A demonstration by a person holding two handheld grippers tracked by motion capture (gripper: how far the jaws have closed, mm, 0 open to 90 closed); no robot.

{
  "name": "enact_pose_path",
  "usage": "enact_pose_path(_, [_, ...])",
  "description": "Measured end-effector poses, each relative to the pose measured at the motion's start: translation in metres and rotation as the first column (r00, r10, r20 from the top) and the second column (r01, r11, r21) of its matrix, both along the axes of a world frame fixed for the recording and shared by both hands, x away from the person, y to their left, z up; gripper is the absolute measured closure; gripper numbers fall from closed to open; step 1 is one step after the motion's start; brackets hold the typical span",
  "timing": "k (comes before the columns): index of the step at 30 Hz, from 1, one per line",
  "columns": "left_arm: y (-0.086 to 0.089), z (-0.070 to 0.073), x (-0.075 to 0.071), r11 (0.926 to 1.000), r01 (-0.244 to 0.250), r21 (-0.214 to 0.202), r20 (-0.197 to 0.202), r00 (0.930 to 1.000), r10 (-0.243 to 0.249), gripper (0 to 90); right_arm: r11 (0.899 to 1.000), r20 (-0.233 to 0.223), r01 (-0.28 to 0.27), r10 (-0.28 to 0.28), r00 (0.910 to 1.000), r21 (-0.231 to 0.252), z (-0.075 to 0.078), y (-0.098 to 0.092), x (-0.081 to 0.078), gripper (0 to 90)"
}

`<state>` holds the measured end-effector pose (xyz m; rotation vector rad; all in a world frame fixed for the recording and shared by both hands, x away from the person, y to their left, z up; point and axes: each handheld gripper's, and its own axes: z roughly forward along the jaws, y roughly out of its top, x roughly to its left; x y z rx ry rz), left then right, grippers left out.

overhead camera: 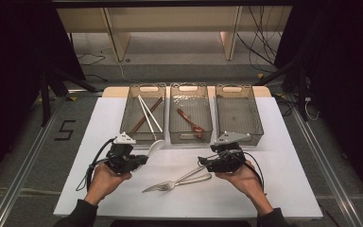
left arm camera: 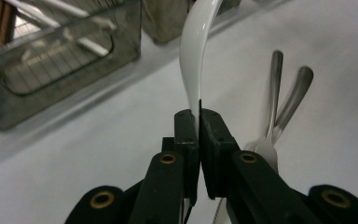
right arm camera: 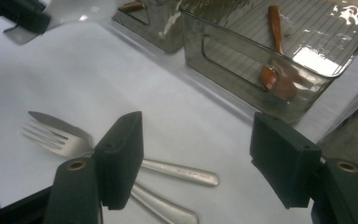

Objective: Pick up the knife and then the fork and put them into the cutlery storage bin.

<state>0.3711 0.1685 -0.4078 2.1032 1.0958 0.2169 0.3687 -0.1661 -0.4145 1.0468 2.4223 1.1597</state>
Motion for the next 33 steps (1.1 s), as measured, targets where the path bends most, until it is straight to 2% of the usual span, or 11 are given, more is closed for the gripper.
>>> enact_pose_path(6, [-0.013,0.014,0.024,0.9995,-0.008,-0.031,0.034,0.9994,0.009,85.5,1.000,0.010,-0.018,0.018,0.9998,0.008,-0.003,0.001,-0.006,34.6])
enact_pose_path(10, [-0.025,0.020,0.038,0.9994,-0.002,-0.033,0.047,0.9989,0.003,85.5,1.000,0.012,-0.024,0.024,0.9996,0.009,-0.005,0.002,-0.008,34.1])
enact_pose_path(16, [-0.040,0.026,0.056,0.9994,-0.005,-0.035,0.051,0.9987,0.007,85.5,0.999,0.006,-0.033,0.033,0.9994,0.008,-0.008,0.001,-0.010,34.1])
enact_pose_path(33, [-0.064,0.041,0.104,0.9963,-0.046,-0.073,0.065,0.9966,0.050,85.5,0.998,0.004,-0.049,0.049,0.9988,0.025,-0.010,0.000,-0.016,30.9])
